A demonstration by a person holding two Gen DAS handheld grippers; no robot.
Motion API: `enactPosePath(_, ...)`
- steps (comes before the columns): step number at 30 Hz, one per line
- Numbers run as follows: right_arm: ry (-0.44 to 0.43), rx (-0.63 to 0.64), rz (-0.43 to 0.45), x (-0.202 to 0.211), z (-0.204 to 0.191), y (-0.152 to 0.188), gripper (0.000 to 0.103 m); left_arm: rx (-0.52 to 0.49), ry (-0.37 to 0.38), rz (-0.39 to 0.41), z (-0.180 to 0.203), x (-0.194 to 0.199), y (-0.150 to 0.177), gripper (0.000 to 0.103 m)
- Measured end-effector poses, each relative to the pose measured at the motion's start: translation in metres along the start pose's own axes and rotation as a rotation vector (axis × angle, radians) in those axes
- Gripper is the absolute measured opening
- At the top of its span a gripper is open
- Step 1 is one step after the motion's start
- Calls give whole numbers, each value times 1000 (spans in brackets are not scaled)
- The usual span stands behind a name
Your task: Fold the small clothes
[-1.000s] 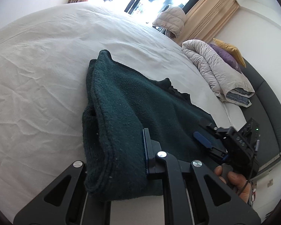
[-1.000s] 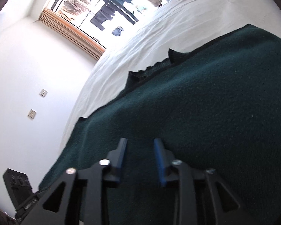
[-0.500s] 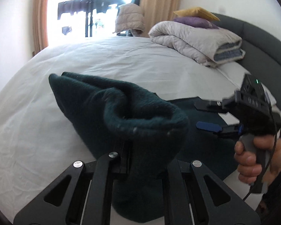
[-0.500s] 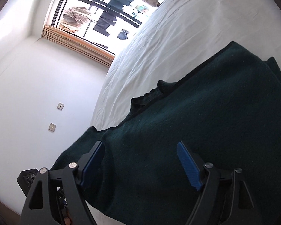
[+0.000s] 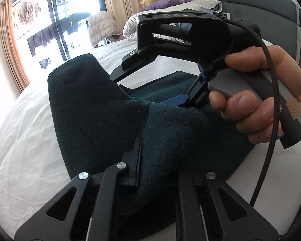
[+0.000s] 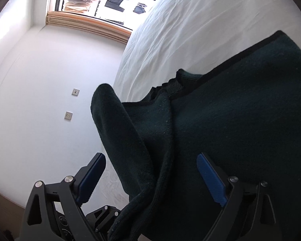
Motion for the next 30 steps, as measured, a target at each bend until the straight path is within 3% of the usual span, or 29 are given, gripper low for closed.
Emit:
enactPosePath(5, -60, 0, -36, -25, -14, -10, 95, -16, 24, -8, 0, 4, 7, 9)
enactPosePath(9, 14, 64, -60, -44, -30, -20, 94, -29, 25, -4, 1, 9, 12, 9)
enactPosePath(12, 70, 132, -71, -51, -40, -28, 72, -43, 24, -5, 6, 7, 10, 9)
enactPosePath(14, 136, 174, -74, -54, -43, -29, 40, -52, 26, -6, 10, 9, 12, 9)
enactPosePath(17, 252, 215, -58, -51, -42, -31, 18, -61, 38, -6, 16, 11, 10, 9)
enactPosePath(24, 391, 283, 38, 1, -44, -34, 11, -95, 88, 22, 27, 6, -13, 9)
enactPosePath(30, 428, 280, 121, 55, -29, -38, 9, -157, 136, 37, 56, 3, -32, 9)
Point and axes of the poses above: each gripper's, at about its wrist camera, not at the fingertips, and x roughly against the way its jaws point, z to its right, y to its underside, the point moved 2 cm from there along -x, roughly the way its jaws point, and after that the axes turned 7 degrees about -y, right-handed, at the moved point
